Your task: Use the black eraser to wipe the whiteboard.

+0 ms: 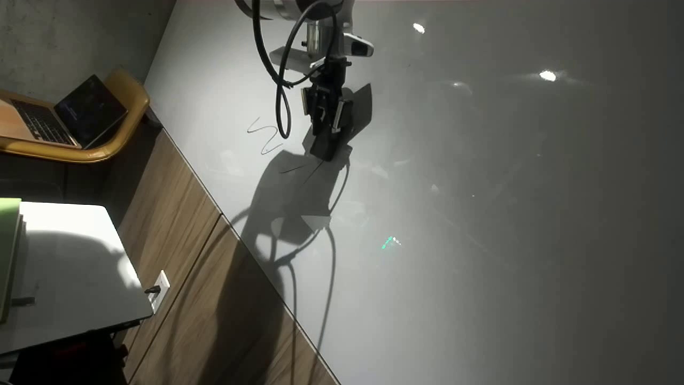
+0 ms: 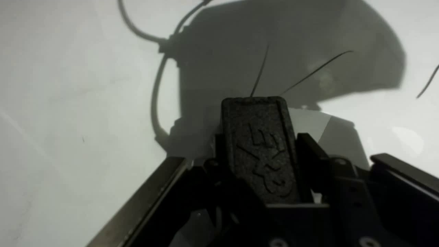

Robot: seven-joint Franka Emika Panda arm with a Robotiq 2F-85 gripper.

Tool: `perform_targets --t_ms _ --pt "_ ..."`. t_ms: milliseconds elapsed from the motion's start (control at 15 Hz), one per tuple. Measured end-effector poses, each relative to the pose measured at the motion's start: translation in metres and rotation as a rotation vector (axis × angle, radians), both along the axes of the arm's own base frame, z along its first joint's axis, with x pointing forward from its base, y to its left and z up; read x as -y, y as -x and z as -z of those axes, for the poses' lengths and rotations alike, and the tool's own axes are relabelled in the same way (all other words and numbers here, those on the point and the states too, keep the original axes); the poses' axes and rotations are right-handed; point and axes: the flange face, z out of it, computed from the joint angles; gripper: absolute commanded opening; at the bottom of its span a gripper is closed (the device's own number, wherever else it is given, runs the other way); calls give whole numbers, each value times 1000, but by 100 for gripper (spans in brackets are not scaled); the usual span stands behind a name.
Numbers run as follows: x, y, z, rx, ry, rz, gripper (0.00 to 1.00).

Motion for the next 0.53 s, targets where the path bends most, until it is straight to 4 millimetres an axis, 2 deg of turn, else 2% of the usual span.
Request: perform_targets --t_ms 267,533 --pt "9 -2 33 -7 1 -5 28" --pt "14 -4 46 -24 0 1 28"
